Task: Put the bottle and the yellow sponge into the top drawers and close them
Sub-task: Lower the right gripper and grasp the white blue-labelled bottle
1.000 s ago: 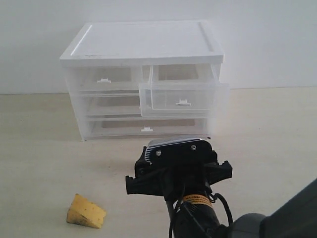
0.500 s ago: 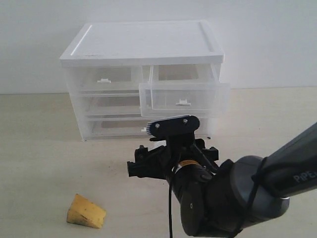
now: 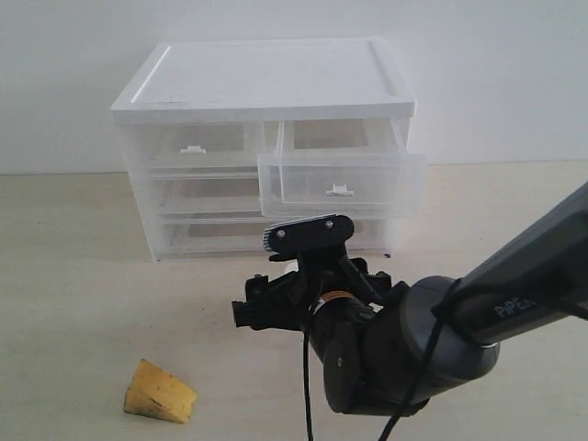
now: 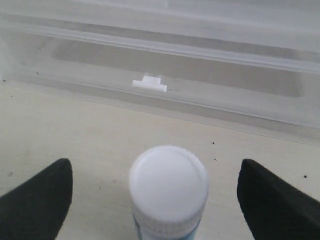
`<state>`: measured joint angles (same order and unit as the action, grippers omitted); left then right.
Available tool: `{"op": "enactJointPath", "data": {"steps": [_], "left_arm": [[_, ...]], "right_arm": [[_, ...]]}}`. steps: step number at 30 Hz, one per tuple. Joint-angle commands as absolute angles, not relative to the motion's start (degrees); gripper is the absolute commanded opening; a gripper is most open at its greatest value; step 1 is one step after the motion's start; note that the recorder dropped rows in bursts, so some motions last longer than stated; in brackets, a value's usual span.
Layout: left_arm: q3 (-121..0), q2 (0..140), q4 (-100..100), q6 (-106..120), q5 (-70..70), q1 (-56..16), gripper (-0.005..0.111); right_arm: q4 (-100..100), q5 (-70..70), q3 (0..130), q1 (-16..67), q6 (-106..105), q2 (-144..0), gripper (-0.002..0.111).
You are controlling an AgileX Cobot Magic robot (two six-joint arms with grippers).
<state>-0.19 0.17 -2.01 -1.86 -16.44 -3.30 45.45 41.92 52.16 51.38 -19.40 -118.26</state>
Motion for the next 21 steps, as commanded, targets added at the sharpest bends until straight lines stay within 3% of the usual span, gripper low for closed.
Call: {"op": "enactJointPath", "data": {"steps": [1,7,21], "left_arm": [[0.00,0.00,-1.95,-1.52,-16.34,-2.99,0.004],[0.00,0.00,-1.95,-1.52,-16.34,-2.99,0.004],[0.00,0.00,-1.95,-1.52,-16.34,-2.99,0.004]], "right_arm": [[45.29,42.56,53.33,50.88,-20.45,-118.63,0.081],[45.71,40.06,53.33,49.63,-20.68,-118.63,0.078],[45.27,38.00,54.62,49.54,-23.28,-118.63,0.035]]}}
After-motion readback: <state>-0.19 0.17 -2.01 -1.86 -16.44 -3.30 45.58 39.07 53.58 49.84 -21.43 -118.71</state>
